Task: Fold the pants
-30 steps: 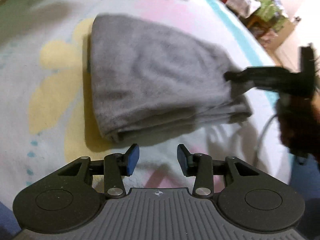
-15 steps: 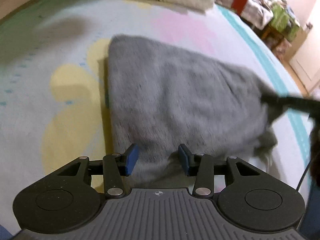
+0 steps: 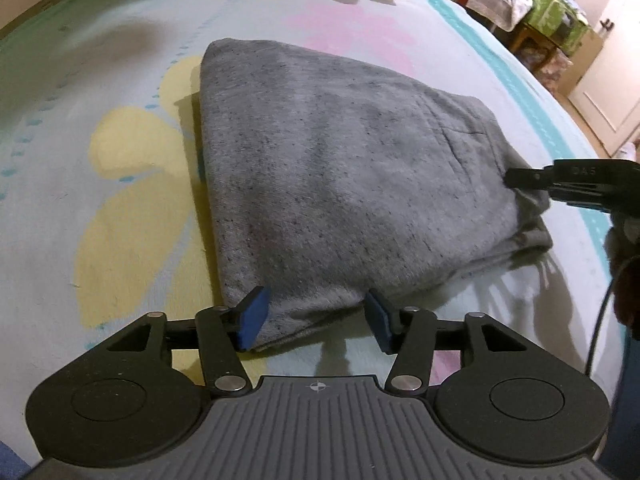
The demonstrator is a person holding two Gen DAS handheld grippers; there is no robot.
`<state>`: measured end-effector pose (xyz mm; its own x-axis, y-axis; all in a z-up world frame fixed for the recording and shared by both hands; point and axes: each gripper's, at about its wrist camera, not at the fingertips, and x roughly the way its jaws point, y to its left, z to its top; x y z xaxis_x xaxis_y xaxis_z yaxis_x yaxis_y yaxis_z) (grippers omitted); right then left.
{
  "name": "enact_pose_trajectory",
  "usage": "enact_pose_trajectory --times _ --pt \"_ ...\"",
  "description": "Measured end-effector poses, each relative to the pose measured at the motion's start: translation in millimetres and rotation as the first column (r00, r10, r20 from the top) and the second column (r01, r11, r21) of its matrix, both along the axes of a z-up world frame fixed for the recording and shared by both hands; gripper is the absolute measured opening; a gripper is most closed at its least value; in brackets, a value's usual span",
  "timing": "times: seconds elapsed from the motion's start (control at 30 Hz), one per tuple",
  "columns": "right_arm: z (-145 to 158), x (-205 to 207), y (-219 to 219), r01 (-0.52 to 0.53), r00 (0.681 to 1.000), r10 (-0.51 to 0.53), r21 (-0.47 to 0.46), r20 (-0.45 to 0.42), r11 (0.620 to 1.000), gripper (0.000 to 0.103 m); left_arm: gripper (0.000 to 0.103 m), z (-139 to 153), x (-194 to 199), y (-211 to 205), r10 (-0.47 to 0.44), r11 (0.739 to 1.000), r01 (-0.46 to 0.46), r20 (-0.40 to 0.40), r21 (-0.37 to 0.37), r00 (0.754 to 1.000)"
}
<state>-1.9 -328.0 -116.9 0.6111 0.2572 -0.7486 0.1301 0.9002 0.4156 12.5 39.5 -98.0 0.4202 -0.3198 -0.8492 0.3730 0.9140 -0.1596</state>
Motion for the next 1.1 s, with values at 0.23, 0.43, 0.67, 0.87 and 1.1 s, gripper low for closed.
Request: enact_pose_trajectory --times 0.23,0.43,0.67,0.87,1.1 --pt "-1 -9 8 -0.041 0.999 0.042 -0.025 0.007 0.999 0.018 0.052 31 3 11 0.031 0.998 -0.025 0.106 -0.058 0.994" --pt "5 -15 23 -0.086 0.996 0.087 -0.131 0.002 0.988 0.015 0.052 46 54 9 0.077 0.996 -0.069 0.174 -0.052 0.982" --pt "-5 -7 17 -0.079 0.997 0.077 -0.107 -0.022 0.991 0.020 0.052 28 129 -17 0.097 0.995 -0.103 0.189 0.019 0.977" --pt "-7 -4 22 -0.087 0.996 0.085 -0.125 -0.022 0.988 0.020 0.061 -8 161 -39 0.080 0.993 -0.088 0.102 0.081 0.992" --pt "-8 -9 32 -0.083 0.997 0.082 -0.159 -0.007 0.984 0.021 0.062 6 148 -30 0.092 0.993 -0.099 0.117 0.059 0.989"
